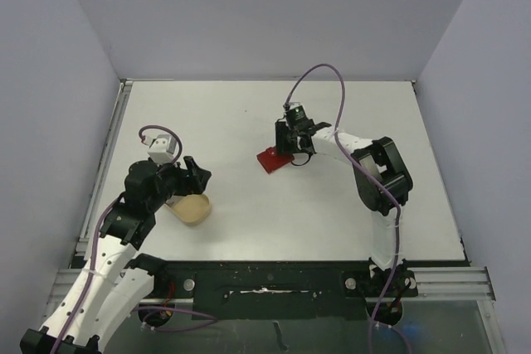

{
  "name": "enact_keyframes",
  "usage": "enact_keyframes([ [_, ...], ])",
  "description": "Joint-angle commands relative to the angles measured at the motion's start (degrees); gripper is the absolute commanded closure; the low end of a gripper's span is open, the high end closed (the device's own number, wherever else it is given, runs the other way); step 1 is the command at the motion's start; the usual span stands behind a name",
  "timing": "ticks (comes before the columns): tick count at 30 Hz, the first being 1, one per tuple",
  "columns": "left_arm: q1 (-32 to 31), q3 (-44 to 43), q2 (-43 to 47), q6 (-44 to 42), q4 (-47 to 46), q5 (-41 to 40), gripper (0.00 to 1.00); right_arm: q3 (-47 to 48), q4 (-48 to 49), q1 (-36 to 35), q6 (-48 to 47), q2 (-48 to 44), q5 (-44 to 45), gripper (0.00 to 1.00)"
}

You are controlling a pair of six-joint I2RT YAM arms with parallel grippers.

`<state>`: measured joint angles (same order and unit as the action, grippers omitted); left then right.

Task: Put the credit cards into the card holder
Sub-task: Move the card holder to the center of the board.

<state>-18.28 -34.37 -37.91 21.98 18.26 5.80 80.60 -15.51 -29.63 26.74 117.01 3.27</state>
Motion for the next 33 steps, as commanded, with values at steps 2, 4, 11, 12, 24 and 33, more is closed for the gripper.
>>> enact_keyframes([
  [2,0.2,-0.7,-0.3,-0.2,-2.7,0.2,0.3,-3.9,0.6,-0.1,-1.3,-3.7,-2.0,0.5],
  [4,0.2,-0.4,-0.5,0.8,-2.8,0.2,0.33,-6.8,0.7,-0.2,-0.2,-5.6,-3.0,0.53],
  [11,0.1,-1.1,-2.8,2.5,-2.8,1.9,0.41,-15.7,0.3,-2.8,9.0,-11.1,-5.3,0.59],
  [12,0.1,-1.3,-2.9,2.4,-2.6,1.8,0.41,-16.9,0.1,-3.4,10.5,-12.0,-5.3,0.6],
  [24,0.1,-0.6,0.0,2.0,-3.3,0.9,0.41,-25.2,-1.1,-13.5,17.4,-22.7,-4.3,0.53],
  [33,0.1,-1.0,0.7,2.4,-2.8,1.4,0.41,-23.2,-3.0,-15.2,-4.7,-29.0,-4.7,0.46],
])
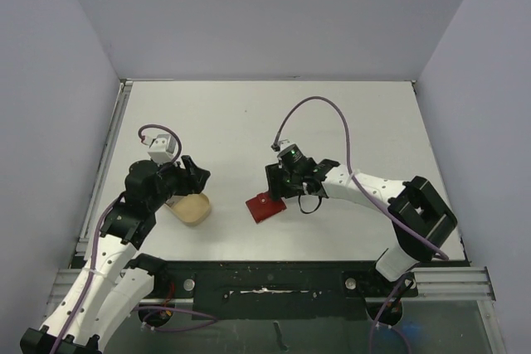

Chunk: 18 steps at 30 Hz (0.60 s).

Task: Put the credit cards into the card holder
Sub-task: Move the card holder to the center of the board, then open the card holder at the center of the board.

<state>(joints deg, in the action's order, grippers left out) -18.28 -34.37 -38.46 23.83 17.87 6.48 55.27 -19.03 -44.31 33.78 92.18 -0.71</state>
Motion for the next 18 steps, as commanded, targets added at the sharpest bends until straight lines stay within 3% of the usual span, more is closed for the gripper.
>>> enact_keyframes([
  [1,0.1,-1.0,1.5,0.5,-2.4,0.4,0.41,2.5,0.9,-0.6,-13.7,-4.3,-2.0,0.46],
  [9,0.2,-1.8,4.9,0.0,-1.1,-3.2,0.41,6.9,1.3,-4.4,-25.9,-0.2,-4.3,0.49],
  [18,0.1,-1.4,9.4,-0.3,-0.2,-6.7,0.41,10.7,0.4,-7.9,-24.8,7.9,0.8,0.51],
])
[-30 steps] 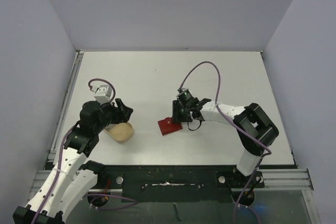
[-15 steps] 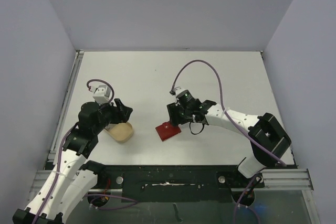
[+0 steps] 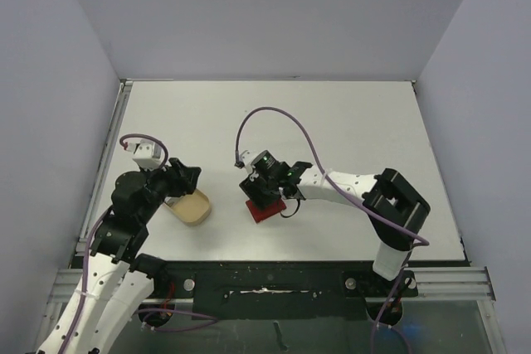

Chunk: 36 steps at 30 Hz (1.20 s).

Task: Put the credit cards into the card holder
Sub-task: Open the card holder at the center of the board.

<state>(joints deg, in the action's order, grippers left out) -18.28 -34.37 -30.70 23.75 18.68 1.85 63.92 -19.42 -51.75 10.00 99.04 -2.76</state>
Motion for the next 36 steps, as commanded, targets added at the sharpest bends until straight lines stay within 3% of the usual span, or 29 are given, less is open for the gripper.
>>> enact_keyframes([
  [1,0.1,-1.4,1.8,-0.2,-0.9,-2.2,0.41,2.2,0.7,-0.5,-0.8,1.6,3.8,0.52],
  [6,0.1,-1.4,2.0,0.1,-0.7,-2.8,0.41,2.3,0.0,-0.5,0.6,3.7,5.9,0.57],
  [11,0.1,-1.3,1.4,0.5,-0.7,-2.8,0.41,1.6,-0.1,0.3,3.5,3.8,9.4,0.8],
  [18,0.1,-2.3,-2.6,3.4,-0.5,-0.4,0.48,-2.4,4.4,6.9,13.1,-0.1,6.8,1.0],
  [23,0.0,-1.2,-6.1,8.3,-3.9,6.3,0.52,-7.1,10.6,10.9,20.3,-3.8,0.1,1.0],
  [29,-0.5,2.5,-9.3,16.0,-14.2,17.6,0.52,-9.6,16.3,13.8,27.1,-10.0,-5.7,1.0],
  [36,-0.9,7.3,-11.4,20.6,-26.9,24.4,0.45,-14.7,25.4,15.4,32.5,-21.0,-10.7,1.0],
])
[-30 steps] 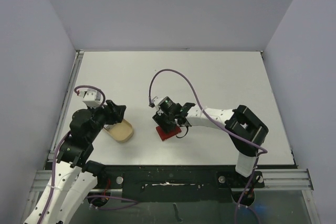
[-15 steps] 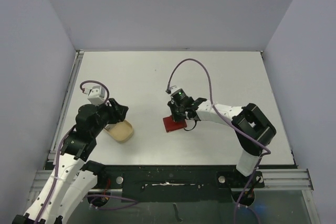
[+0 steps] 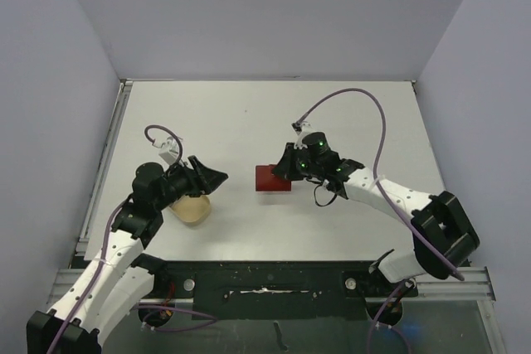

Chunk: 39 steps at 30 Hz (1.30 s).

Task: Put the credit cards into the card holder
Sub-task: Open the card holder at the center of the board.

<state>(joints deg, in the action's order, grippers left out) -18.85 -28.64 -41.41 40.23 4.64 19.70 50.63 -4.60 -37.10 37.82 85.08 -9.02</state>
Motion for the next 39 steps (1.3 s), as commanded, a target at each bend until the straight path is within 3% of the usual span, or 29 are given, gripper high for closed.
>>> enact_keyframes([
  [1,-0.4,2.6,-1.1,4.7,-14.9,6.9,0.44,-1.9,11.7,0.8,5.3,-8.4,-5.1,1.0],
  [12,-1.5,8.0,-8.1,10.7,-40.7,17.3,0.36,-4.7,20.8,0.7,10.5,-15.1,-11.9,1.0],
  [26,-3.4,6.8,-15.0,10.1,-43.8,15.0,0.38,-5.9,26.6,-0.2,14.0,-13.7,-16.3,1.0],
  [35,-4.0,5.3,-18.4,9.3,-42.3,14.3,0.54,-6.7,29.6,-0.4,15.8,-12.3,-17.1,1.0],
  [39,-4.1,4.5,-18.3,8.3,-41.1,12.9,0.79,-6.5,30.0,-0.3,16.4,-11.2,-17.8,1.0],
])
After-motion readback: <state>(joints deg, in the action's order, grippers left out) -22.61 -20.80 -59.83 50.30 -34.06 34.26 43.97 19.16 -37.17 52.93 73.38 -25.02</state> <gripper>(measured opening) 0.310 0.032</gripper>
